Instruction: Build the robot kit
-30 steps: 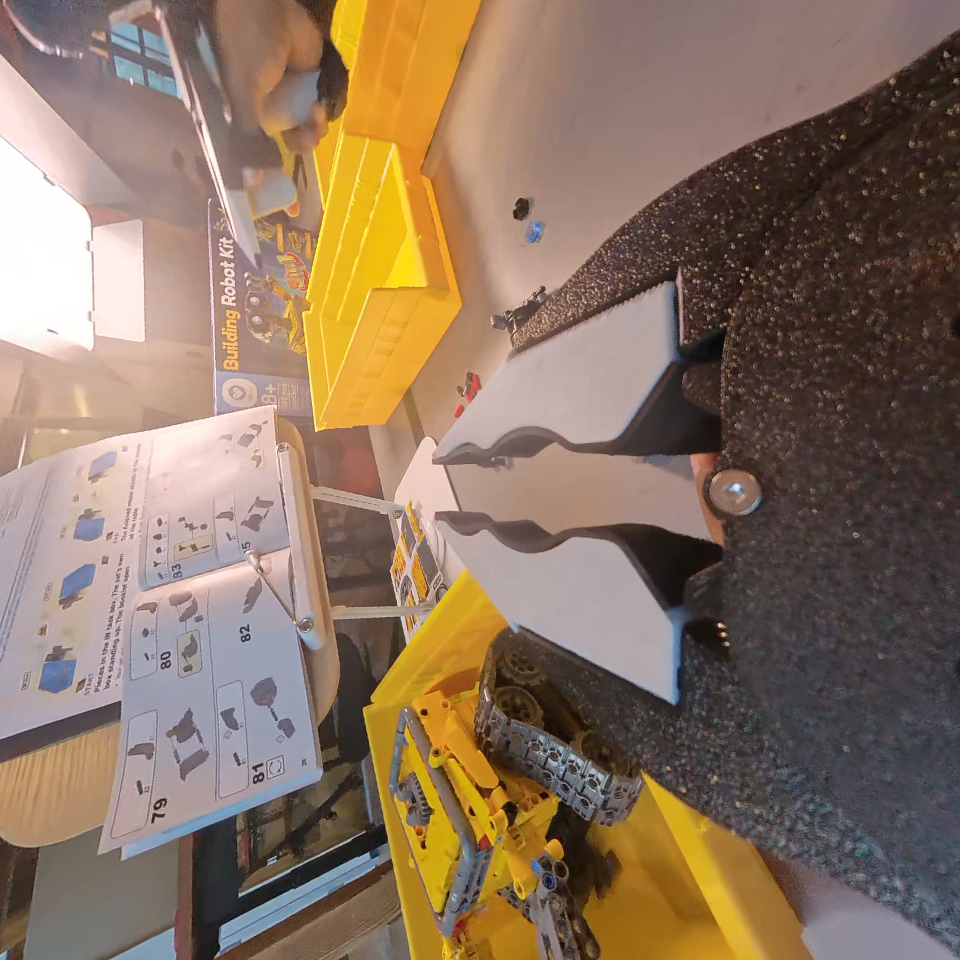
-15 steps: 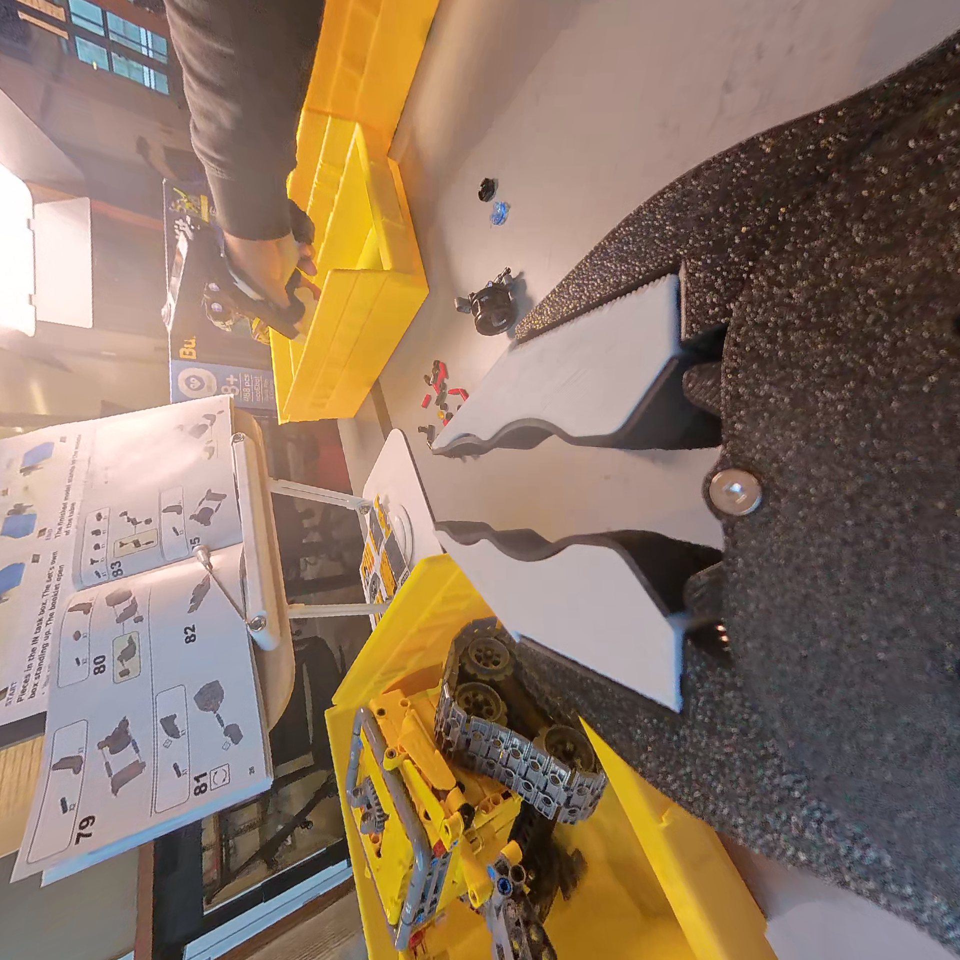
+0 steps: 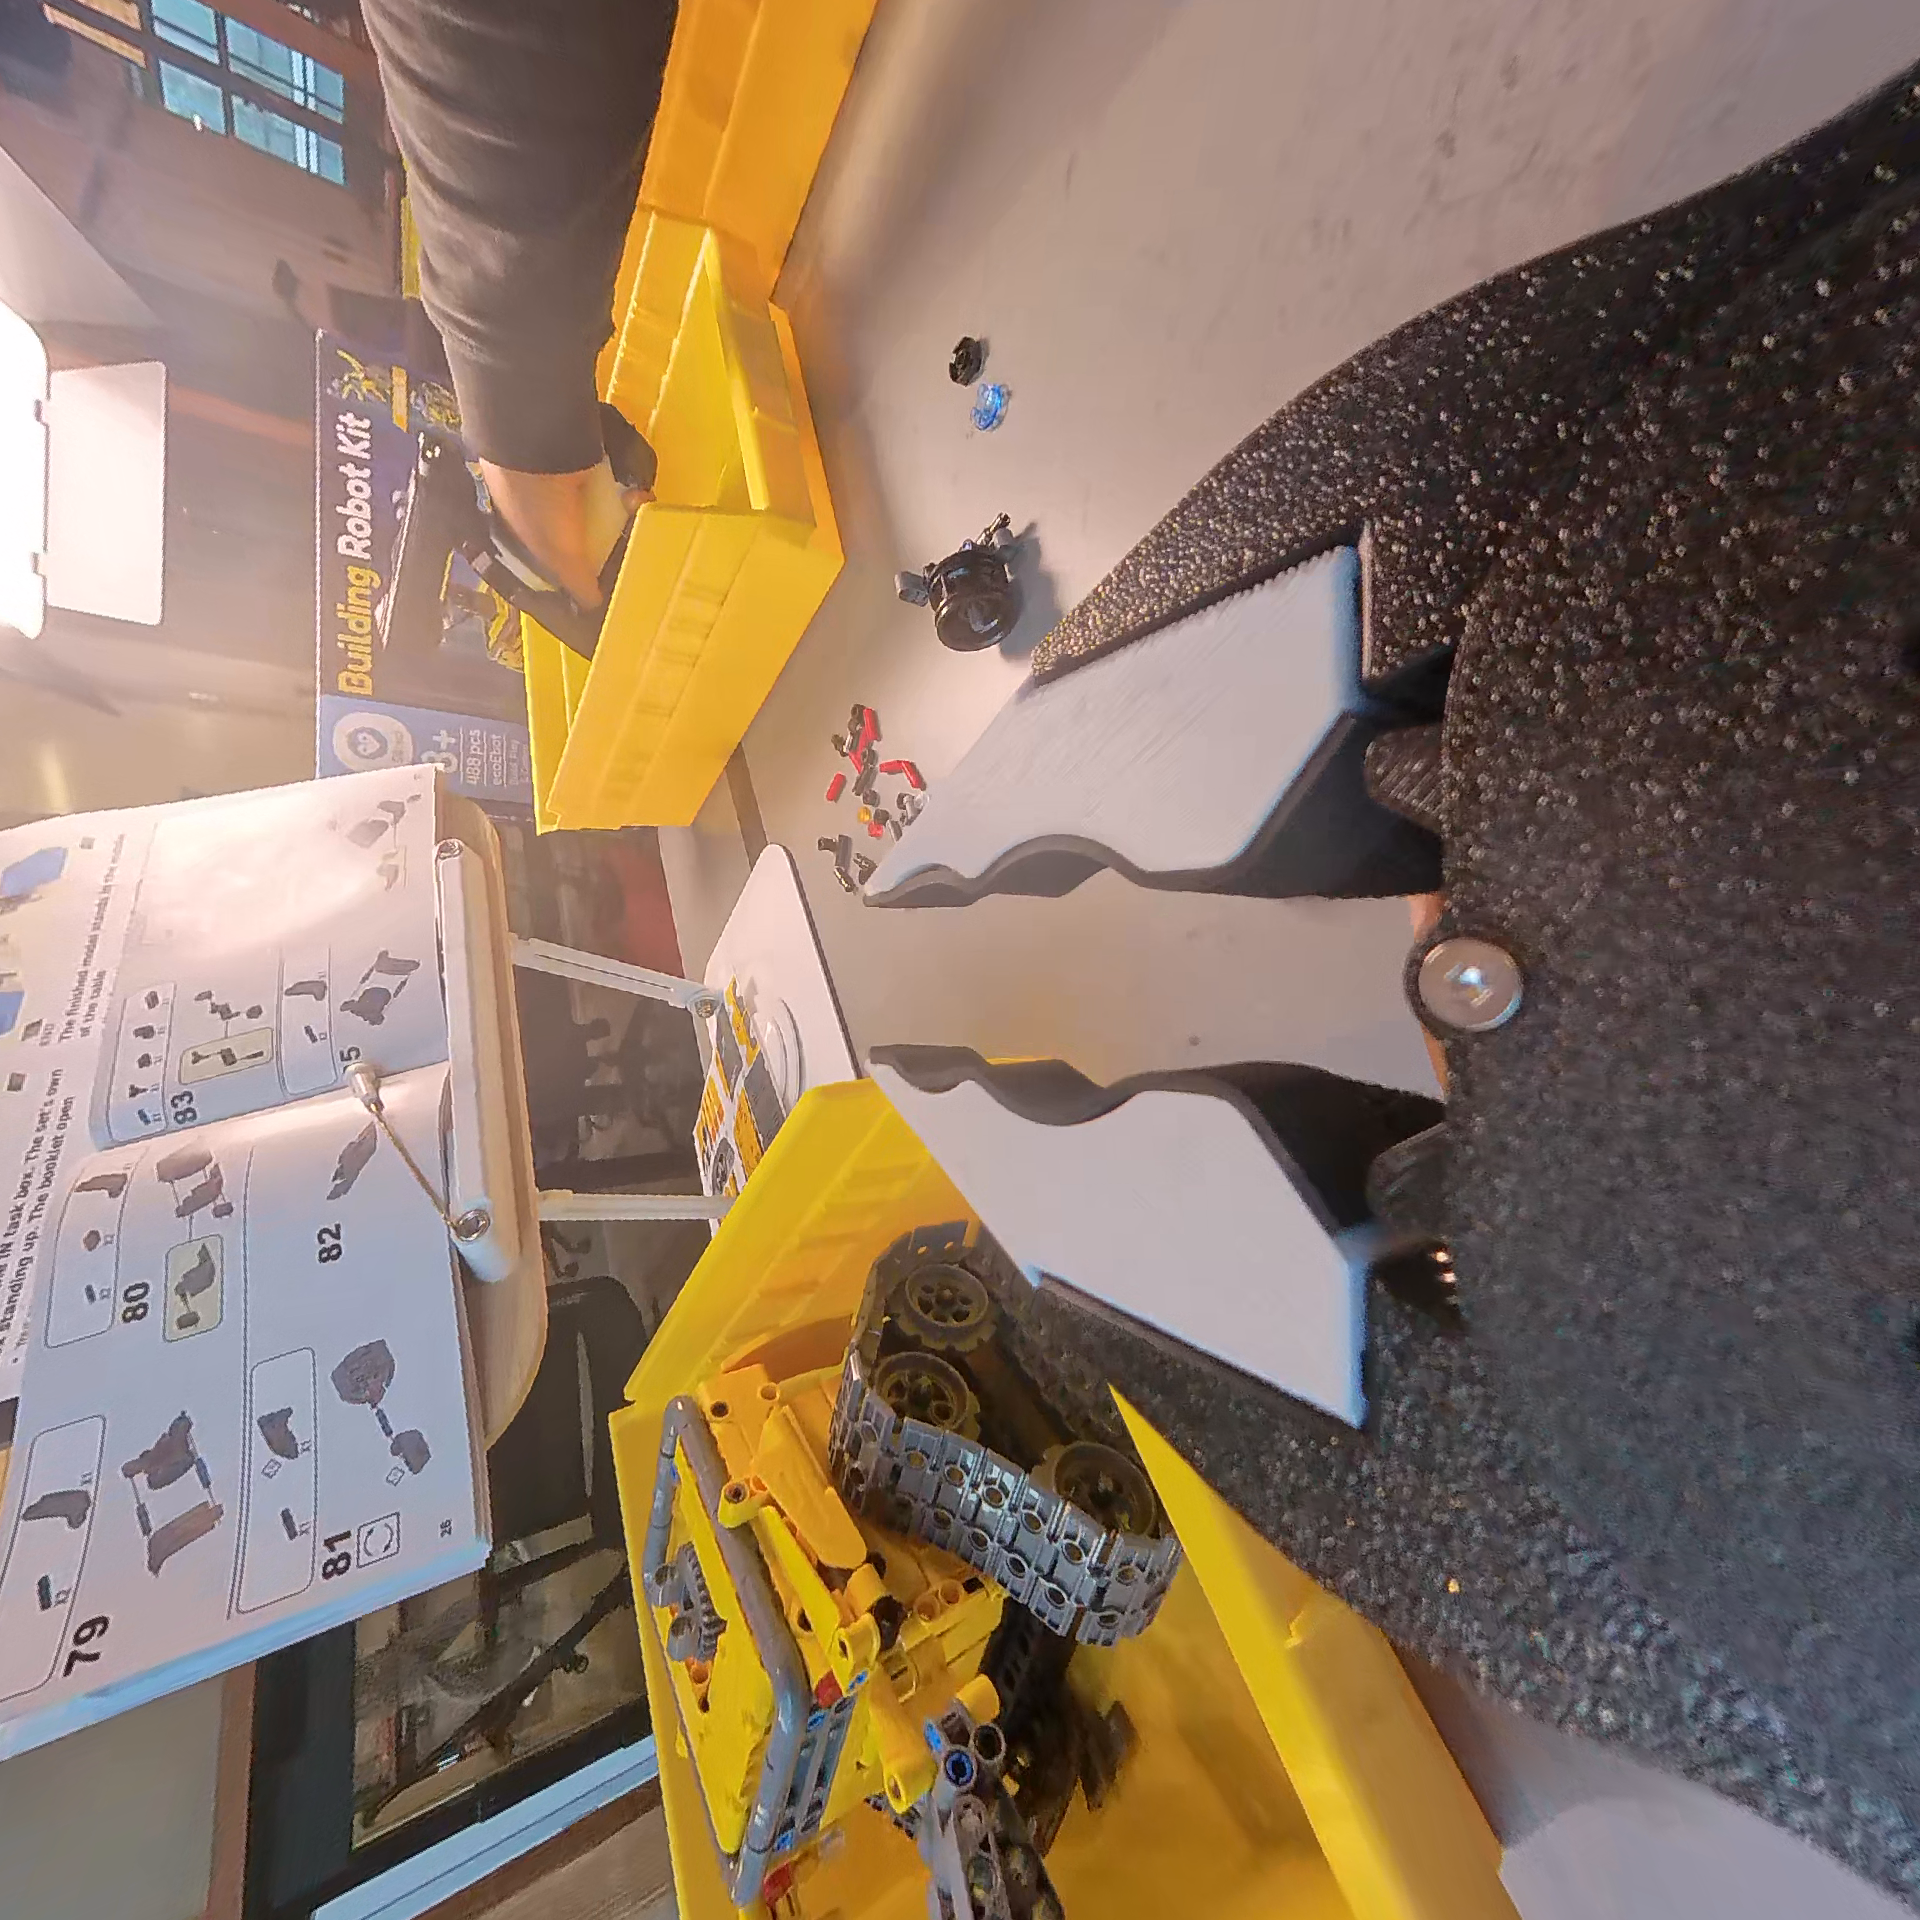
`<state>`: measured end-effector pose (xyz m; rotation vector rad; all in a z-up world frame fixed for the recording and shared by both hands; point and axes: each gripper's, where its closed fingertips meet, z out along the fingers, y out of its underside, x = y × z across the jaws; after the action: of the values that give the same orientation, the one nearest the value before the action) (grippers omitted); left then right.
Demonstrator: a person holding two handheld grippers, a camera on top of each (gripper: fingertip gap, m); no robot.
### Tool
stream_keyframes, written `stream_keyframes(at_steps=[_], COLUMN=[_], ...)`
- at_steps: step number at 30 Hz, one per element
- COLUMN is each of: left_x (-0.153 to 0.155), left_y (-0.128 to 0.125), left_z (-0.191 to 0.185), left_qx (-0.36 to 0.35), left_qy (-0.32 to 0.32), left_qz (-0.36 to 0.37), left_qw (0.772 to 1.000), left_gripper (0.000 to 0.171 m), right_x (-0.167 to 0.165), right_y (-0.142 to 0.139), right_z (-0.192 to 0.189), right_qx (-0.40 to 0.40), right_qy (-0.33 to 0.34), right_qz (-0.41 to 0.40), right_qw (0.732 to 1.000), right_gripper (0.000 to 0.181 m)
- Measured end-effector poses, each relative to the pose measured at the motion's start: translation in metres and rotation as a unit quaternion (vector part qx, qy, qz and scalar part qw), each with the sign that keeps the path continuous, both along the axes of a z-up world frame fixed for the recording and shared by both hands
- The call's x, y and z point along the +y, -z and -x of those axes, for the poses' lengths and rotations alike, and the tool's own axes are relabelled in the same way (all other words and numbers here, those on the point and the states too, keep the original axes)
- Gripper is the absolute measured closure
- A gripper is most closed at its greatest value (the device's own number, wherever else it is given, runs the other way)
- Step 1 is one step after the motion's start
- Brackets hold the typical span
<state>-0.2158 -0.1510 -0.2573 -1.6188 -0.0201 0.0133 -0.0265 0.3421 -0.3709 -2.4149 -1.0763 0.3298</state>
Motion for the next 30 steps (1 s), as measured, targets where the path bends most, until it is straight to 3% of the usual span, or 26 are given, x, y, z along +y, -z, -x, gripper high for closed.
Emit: stream_keyframes(at_steps=[13, 16, 19, 22, 25, 27, 30], left_x=[0.002, 0.001, 0.000, 0.000, -0.001, -0.001, -0.002], left_y=[0.004, 0.003, 0.000, 0.000, 0.006, 0.006, 0.003], left_z=[-0.005, -0.004, -0.005, -0.003, 0.002, 0.003, 0.003], left_qx=[0.000, 0.000, -0.001, 0.001, -0.003, -0.008, 0.006], left_qy=[0.014, 0.013, 0.014, 0.006, -0.005, -0.003, -0.004], left_qz=[0.009, 0.006, 0.003, 0.009, 0.035, 0.040, 0.036], left_qw=[1.000, 1.000, 1.000, 1.000, 0.999, 0.999, 0.999], left_gripper=[0.146, 0.146, 0.146, 0.146, 0.143, 0.140, 0.137], right_x=[0.001, -0.011, -0.036, -0.093, -0.190, -0.263, -0.360], right_y=[-0.001, -0.016, -0.048, -0.101, -0.139, -0.136, -0.094], right_z=[0.004, 0.006, 0.009, 0.018, 0.021, 0.016, -0.002], right_qx=[0.003, 0.008, 0.030, 0.088, 0.128, 0.134, 0.111], right_qy=[-0.008, -0.038, -0.081, -0.159, -0.274, -0.342, -0.422], right_qz=[-0.015, -0.026, -0.046, -0.076, -0.093, -0.075, -0.031], right_qw=[1.000, 0.999, 0.995, 0.980, 0.949, 0.927, 0.899], right_gripper=[0.172, 0.172, 0.172, 0.172, 0.172, 0.172, 0.172])
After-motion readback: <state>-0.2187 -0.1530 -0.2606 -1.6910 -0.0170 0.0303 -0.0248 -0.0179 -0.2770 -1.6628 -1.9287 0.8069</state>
